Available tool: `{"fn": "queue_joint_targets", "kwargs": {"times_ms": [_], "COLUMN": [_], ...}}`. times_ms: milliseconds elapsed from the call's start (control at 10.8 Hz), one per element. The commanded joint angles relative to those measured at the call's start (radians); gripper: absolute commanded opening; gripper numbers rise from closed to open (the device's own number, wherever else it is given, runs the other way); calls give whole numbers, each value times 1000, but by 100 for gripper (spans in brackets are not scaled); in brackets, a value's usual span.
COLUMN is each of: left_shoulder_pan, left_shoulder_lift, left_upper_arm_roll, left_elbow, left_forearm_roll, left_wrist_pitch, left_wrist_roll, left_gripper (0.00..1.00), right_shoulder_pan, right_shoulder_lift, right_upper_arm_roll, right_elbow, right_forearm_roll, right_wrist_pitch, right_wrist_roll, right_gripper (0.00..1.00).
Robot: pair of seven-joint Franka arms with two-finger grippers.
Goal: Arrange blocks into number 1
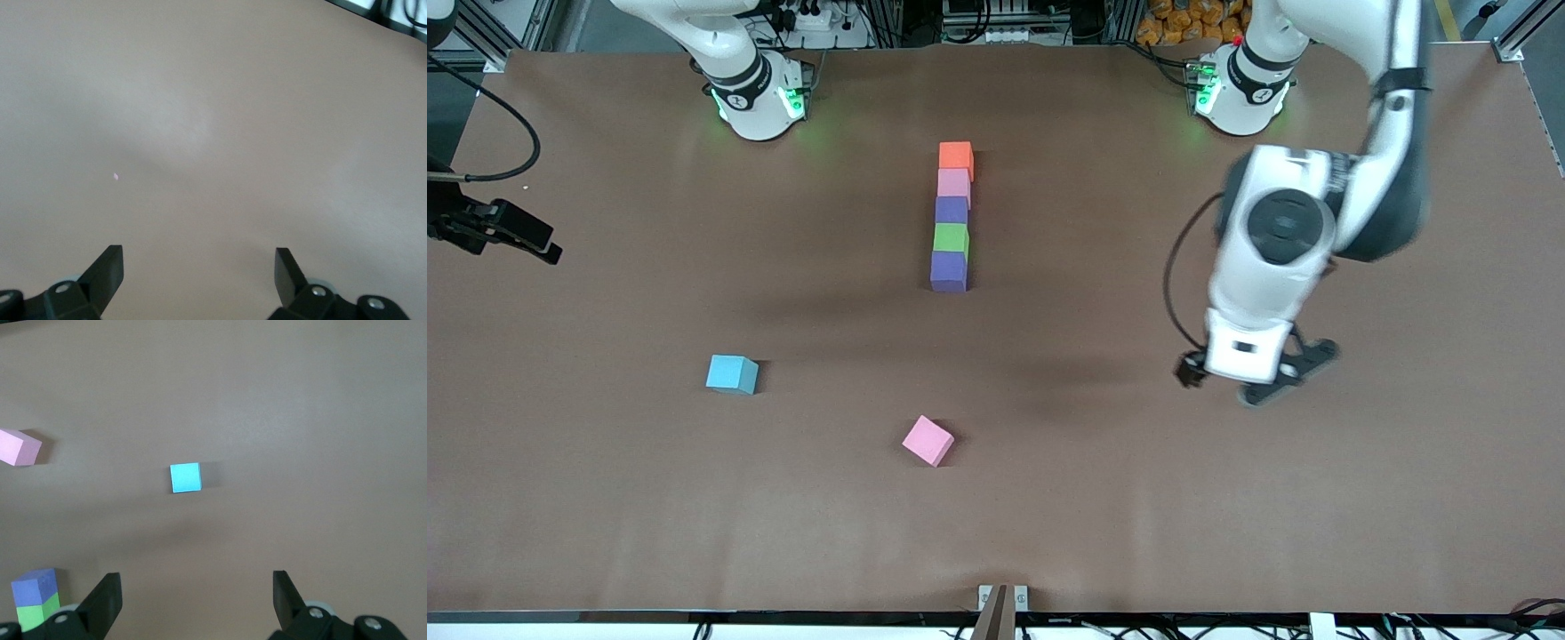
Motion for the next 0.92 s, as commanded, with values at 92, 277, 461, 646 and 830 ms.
{"fn": "queue_joint_targets", "kwargs": {"times_ms": [92, 277, 461, 646, 830], "left_shoulder_pan": [76, 154, 510, 610, 735], "left_shoulder_lift": [-11, -70, -89, -141, -231], "left_upper_arm_roll": [-6, -62, -456, -561, -683], "left_elbow": [-4, -50, -53, -103, -192], "left_forearm_roll": [-23, -24, 11, 78, 85], "left_wrist_pitch": [-47, -72, -86, -87, -86], "left_wrist_roll": [119, 131, 122, 122, 149], "left_gripper": [100, 100, 100, 100, 100], "right_shoulder_pan": [-8, -7, -4, -5, -2], "right_shoulder_lift": [-4, -3, 2, 3, 2], "right_upper_arm_roll": [7, 9, 6, 6, 6], "right_elbow": [12, 12, 12, 14, 23], "right_forearm_roll": [-14, -14, -20, -17, -23], "right_wrist_pitch": [-25, -27, -27, -22, -22], "right_wrist_roll": [-25, -20, -16, -16, -14], "right_gripper": [100, 100, 100, 100, 100]}}
